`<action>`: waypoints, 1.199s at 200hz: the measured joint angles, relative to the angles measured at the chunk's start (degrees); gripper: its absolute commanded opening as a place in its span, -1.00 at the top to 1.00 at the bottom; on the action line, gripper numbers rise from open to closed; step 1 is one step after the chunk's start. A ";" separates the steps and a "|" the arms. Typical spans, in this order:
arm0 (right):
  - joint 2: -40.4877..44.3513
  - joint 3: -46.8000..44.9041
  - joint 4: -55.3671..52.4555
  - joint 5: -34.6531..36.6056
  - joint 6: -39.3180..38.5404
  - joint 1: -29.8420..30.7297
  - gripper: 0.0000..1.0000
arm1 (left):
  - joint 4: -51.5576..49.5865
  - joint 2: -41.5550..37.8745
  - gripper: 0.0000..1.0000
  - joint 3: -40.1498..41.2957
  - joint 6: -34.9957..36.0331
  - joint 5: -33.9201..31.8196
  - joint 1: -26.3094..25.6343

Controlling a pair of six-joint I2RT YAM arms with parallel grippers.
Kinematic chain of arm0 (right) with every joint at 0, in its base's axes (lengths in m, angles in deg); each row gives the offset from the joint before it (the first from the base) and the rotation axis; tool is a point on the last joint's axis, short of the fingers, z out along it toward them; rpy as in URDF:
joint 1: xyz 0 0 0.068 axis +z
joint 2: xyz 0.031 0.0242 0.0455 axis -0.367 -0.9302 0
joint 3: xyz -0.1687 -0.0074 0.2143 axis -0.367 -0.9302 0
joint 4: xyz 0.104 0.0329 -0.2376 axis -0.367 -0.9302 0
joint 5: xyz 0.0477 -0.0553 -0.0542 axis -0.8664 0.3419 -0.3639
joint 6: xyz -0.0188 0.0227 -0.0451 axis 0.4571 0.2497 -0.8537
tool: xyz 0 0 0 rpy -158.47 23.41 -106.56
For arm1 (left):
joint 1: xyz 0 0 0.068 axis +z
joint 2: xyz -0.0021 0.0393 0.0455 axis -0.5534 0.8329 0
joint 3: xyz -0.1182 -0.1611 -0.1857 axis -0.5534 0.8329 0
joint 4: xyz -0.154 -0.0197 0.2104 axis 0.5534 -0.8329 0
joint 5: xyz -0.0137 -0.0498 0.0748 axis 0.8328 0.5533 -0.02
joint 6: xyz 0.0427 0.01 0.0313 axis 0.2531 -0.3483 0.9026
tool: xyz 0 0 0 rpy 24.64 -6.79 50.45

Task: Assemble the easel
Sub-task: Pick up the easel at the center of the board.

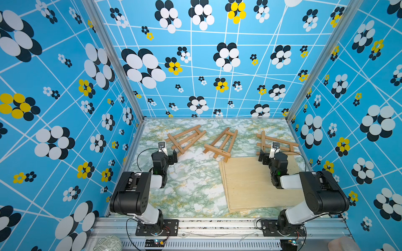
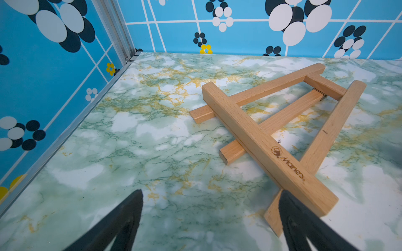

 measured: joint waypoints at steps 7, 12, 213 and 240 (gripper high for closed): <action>0.00 0.00 0.00 0.00 0.00 0.00 -0.99 | 0.00 0.00 -0.98 0.00 0.00 0.00 0.00; 0.00 0.00 0.00 0.00 0.00 0.00 -0.99 | 0.00 0.00 -0.97 0.00 0.00 0.00 0.00; 0.00 0.00 -0.07 -0.28 0.68 -0.76 -0.99 | 0.00 0.00 -0.98 0.00 -0.02 0.02 0.02; 0.00 0.00 -0.07 -0.22 0.87 -0.76 -0.98 | 0.00 0.00 -0.98 0.00 -0.02 0.02 0.02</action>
